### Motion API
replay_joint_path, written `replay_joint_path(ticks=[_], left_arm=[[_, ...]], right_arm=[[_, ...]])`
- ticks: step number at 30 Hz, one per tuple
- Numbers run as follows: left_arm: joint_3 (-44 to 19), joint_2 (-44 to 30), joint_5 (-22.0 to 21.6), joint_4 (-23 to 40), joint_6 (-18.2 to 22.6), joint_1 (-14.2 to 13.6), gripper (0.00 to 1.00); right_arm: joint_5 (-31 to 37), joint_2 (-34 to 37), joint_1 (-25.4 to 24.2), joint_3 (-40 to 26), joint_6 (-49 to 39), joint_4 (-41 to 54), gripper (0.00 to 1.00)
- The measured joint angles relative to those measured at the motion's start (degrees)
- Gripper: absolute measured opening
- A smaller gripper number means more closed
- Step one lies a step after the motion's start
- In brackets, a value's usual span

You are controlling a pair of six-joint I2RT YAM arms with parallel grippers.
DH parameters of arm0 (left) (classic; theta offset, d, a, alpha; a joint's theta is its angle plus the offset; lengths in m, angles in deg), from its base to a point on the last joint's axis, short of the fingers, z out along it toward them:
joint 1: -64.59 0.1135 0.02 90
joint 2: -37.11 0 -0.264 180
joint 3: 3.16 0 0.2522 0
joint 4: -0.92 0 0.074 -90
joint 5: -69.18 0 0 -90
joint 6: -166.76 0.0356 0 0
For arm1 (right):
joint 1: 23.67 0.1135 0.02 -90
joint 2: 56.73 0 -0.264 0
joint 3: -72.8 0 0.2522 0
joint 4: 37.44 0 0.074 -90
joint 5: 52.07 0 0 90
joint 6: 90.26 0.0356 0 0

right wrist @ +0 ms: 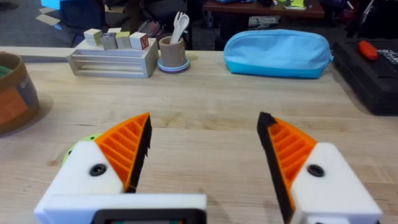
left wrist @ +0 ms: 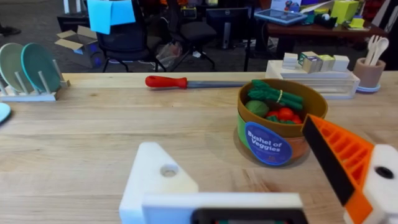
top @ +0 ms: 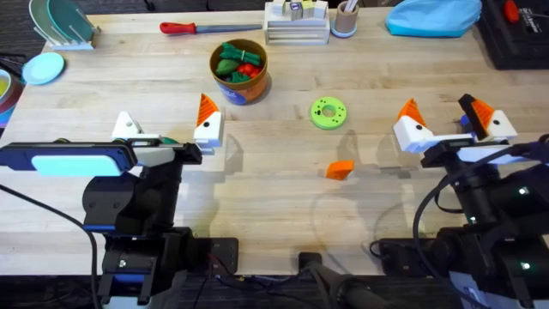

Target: Pick up the gripper from the table and insert it into the empty holder that is missing its gripper. Then pick up a screw, insert it into the mounting hole, and use the screwdriver to tighten it. Finally, clean up the table by picking up the vegetable and placing it into the bucket.

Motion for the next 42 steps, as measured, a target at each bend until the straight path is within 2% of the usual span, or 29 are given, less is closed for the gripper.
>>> replay_joint_path(ticks=[13, 17, 19, 23, 28, 32, 36, 42], left_arm=[[-0.09, 0.00, -0.02, 0.52, 0.02, 0.00, 0.993], [-3.04, -0.16, -0.04, 6.29, 0.02, 0.00, 0.993], [-7.57, -1.18, -0.03, 10.62, 0.02, 0.00, 0.993], [-21.09, -7.60, -1.06, 19.56, -0.02, 0.00, 0.994], [-40.20, -23.61, -4.10, 33.66, -0.21, 0.00, 0.993], [-54.95, -39.22, -4.57, 44.05, -0.22, 0.00, 0.993], [-62.04, -49.45, -4.55, 47.57, -0.22, 0.00, 0.993], [-63.45, -58.01, -3.13, 57.96, -0.85, 0.00, 0.991]], right_arm=[[-0.02, 0.00, 0.00, -0.02, 0.00, 0.16, 0.991], [-2.43, 0.09, 0.00, -0.73, 0.07, 1.66, 0.991], [-4.28, 0.57, 0.00, -3.57, 0.20, 7.55, 0.991], [-6.30, 4.33, 0.11, -12.18, 0.22, 20.81, 0.992], [-6.58, 13.68, 0.11, -28.17, 0.22, 33.00, 0.991], [-6.43, 23.04, 0.11, -39.61, 0.20, 40.83, 0.991], [-6.40, 31.11, 0.11, -45.46, 0.17, 43.92, 0.992], [-6.40, 37.94, 0.11, -46.34, 0.17, 44.78, 0.991]])
